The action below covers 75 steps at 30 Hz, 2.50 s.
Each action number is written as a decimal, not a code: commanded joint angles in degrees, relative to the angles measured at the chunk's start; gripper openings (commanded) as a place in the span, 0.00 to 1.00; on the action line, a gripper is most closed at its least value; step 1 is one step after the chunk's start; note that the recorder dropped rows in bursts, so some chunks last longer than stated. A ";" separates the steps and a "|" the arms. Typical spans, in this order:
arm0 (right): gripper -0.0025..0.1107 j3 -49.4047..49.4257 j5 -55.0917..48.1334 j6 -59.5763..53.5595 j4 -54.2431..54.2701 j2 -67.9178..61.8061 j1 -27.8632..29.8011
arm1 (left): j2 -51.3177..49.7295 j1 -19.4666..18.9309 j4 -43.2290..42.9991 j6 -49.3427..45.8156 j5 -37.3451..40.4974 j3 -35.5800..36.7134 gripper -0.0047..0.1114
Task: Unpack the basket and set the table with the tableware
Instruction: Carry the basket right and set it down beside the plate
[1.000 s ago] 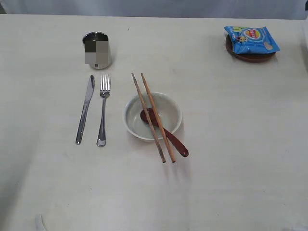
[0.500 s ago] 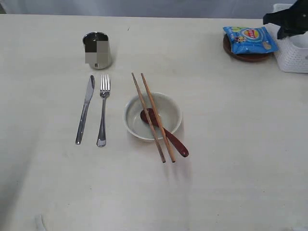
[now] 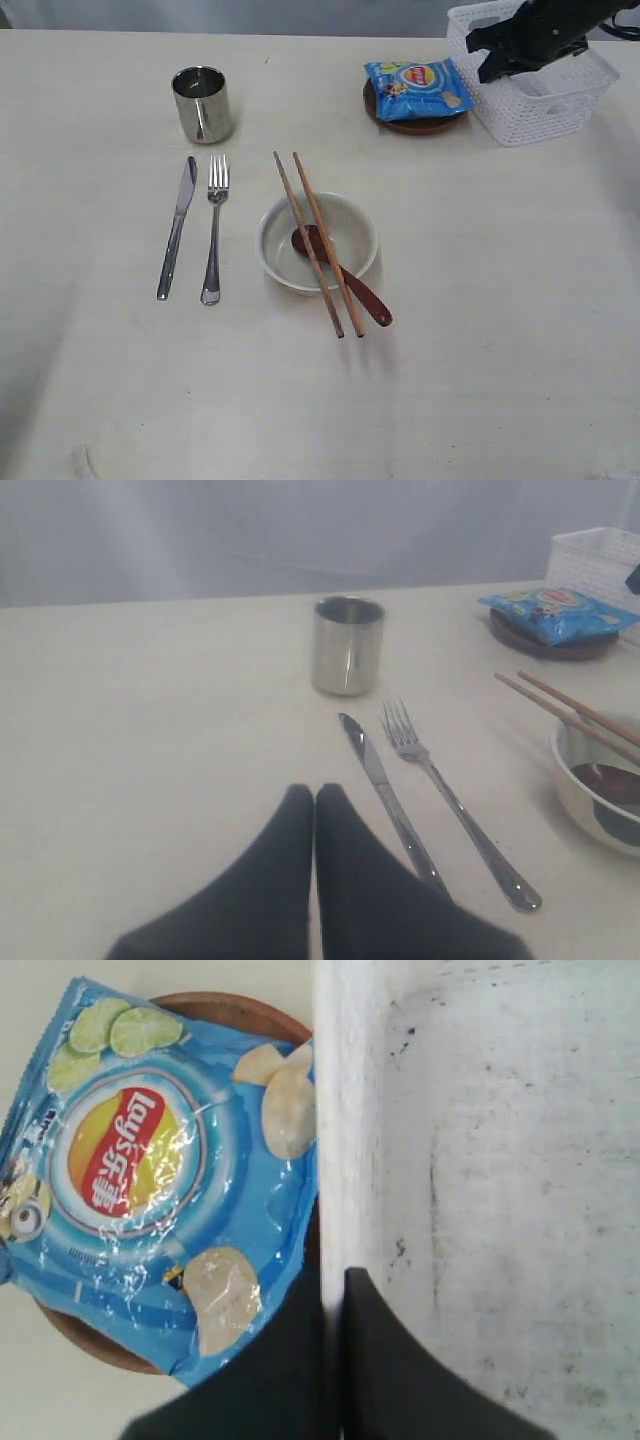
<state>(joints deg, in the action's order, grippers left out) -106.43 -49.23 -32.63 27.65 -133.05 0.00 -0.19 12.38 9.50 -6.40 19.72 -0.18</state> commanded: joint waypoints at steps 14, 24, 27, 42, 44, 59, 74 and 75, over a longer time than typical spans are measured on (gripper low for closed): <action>0.02 0.60 -4.98 2.59 2.21 -1.17 -13.43 | 0.19 0.33 -0.25 0.08 -0.10 0.18 0.04; 0.02 0.60 0.32 34.64 -12.62 4.27 -13.29 | 0.19 0.33 -0.25 0.18 -0.10 0.18 0.04; 0.02 0.60 -1.58 41.94 -12.75 4.51 -13.65 | 0.19 0.33 -0.25 0.18 -0.10 0.18 0.04; 0.02 0.60 -9.10 55.44 -24.98 4.41 -19.56 | 0.19 0.33 -0.25 0.08 -0.10 0.18 0.04; 0.02 0.60 -9.33 55.44 -24.98 4.41 -19.56 | 0.19 0.33 -0.25 0.08 -0.10 0.18 0.04; 0.02 0.60 -10.95 53.18 -24.00 4.41 -19.56 | 0.19 0.33 -0.25 0.08 -0.10 0.18 0.04; 0.02 0.60 -10.81 49.54 -22.88 4.41 -19.56 | 0.19 0.33 -0.04 0.21 -0.10 0.18 0.04; 0.02 0.60 -10.81 49.25 -22.88 4.41 -19.56 | 0.19 0.33 -0.04 0.21 -0.10 0.18 0.04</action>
<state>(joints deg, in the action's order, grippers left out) -106.13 -58.65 17.81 3.57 -128.73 -19.56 -0.19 12.38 9.50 -6.40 19.72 -0.18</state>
